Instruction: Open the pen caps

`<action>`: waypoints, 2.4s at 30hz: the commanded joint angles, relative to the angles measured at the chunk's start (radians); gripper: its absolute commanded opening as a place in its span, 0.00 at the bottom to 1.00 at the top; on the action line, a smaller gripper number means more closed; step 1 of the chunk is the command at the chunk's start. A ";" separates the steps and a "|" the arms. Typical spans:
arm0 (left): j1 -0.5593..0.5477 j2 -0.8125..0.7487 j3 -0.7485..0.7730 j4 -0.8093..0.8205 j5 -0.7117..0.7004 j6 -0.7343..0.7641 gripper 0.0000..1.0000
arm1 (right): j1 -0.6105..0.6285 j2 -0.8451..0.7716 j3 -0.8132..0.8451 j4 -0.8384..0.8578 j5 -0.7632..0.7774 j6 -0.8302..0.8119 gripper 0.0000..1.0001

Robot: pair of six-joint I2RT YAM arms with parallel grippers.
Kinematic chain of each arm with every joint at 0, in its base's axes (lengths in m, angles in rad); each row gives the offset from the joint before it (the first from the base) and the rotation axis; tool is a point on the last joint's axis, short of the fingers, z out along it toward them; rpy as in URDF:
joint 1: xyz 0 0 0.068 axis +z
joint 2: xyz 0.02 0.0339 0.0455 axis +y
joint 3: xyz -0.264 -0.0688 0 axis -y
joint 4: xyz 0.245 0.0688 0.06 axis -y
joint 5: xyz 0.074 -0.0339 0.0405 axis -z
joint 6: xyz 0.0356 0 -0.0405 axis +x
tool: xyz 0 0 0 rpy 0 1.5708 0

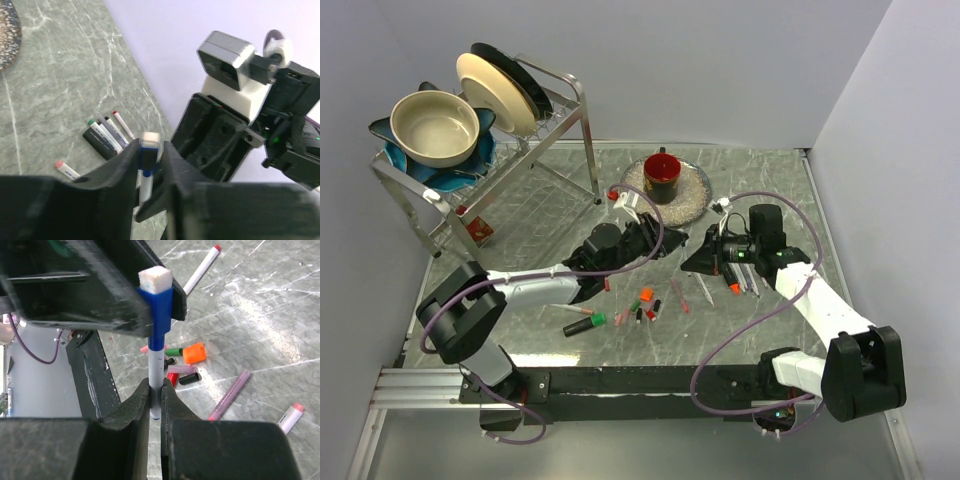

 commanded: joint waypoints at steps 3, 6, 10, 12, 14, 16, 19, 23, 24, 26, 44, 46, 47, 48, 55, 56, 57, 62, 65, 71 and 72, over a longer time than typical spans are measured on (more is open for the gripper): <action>0.017 -0.006 0.074 0.022 0.043 0.030 0.01 | 0.013 0.005 0.051 -0.020 -0.023 -0.025 0.00; 0.090 -0.064 0.135 -0.047 0.013 0.092 0.01 | 0.045 0.010 0.060 -0.062 -0.003 -0.086 0.00; 0.205 -0.095 0.422 -0.287 -0.055 0.256 0.01 | 0.084 0.002 0.065 -0.091 0.018 -0.125 0.00; 0.245 -0.086 0.551 -0.334 -0.087 0.280 0.01 | 0.087 -0.010 0.062 -0.088 0.023 -0.128 0.00; 0.270 -0.079 0.607 -0.363 -0.080 0.281 0.01 | 0.088 -0.022 0.060 -0.083 0.024 -0.125 0.00; 0.281 -0.080 0.649 -0.371 -0.077 0.284 0.01 | 0.087 -0.033 0.059 -0.077 0.029 -0.123 0.00; 0.281 -0.098 0.632 -0.363 -0.051 0.270 0.01 | 0.088 -0.047 0.060 -0.065 0.094 -0.120 0.00; 0.281 -0.161 0.546 -0.410 0.066 0.245 0.01 | 0.082 -0.062 0.096 -0.117 0.431 -0.210 0.00; 0.281 -0.170 0.513 -0.444 0.092 0.242 0.01 | 0.079 -0.062 0.099 -0.120 0.495 -0.236 0.00; 0.281 -0.204 0.482 -0.512 0.136 0.248 0.01 | 0.076 -0.049 0.111 -0.164 0.626 -0.273 0.00; 0.267 -0.270 -0.054 -0.839 0.173 0.304 0.02 | 0.053 0.321 0.189 -0.367 0.824 -0.267 0.07; 0.259 -0.240 -0.048 -0.852 0.170 0.308 0.03 | 0.051 0.338 0.189 -0.376 0.819 -0.270 0.10; 0.249 -0.230 -0.037 -0.872 0.164 0.314 0.03 | 0.051 0.344 0.191 -0.379 0.817 -0.273 0.11; 0.243 -0.218 -0.032 -0.882 0.158 0.317 0.03 | 0.051 0.350 0.191 -0.384 0.814 -0.275 0.13; 0.181 -0.106 0.015 -0.975 0.088 0.343 0.06 | 0.053 0.350 0.200 -0.396 0.804 -0.281 0.30; 0.166 -0.094 0.027 -0.983 0.083 0.348 0.06 | 0.053 0.349 0.200 -0.398 0.802 -0.284 0.31; 0.158 -0.070 0.034 -0.997 0.069 0.350 0.08 | 0.053 0.346 0.203 -0.401 0.801 -0.286 0.33; 0.112 -0.016 0.078 -1.024 0.043 0.353 0.13 | 0.050 0.320 0.209 -0.408 0.778 -0.303 0.41; 0.103 0.003 0.092 -1.041 0.026 0.353 0.18 | 0.041 0.298 0.212 -0.413 0.756 -0.313 0.44; 0.097 0.023 0.106 -1.053 0.025 0.354 0.30 | 0.027 0.263 0.218 -0.418 0.724 -0.321 0.45; 0.097 0.021 0.107 -1.055 0.022 0.354 0.32 | 0.022 0.260 0.218 -0.418 0.721 -0.321 0.45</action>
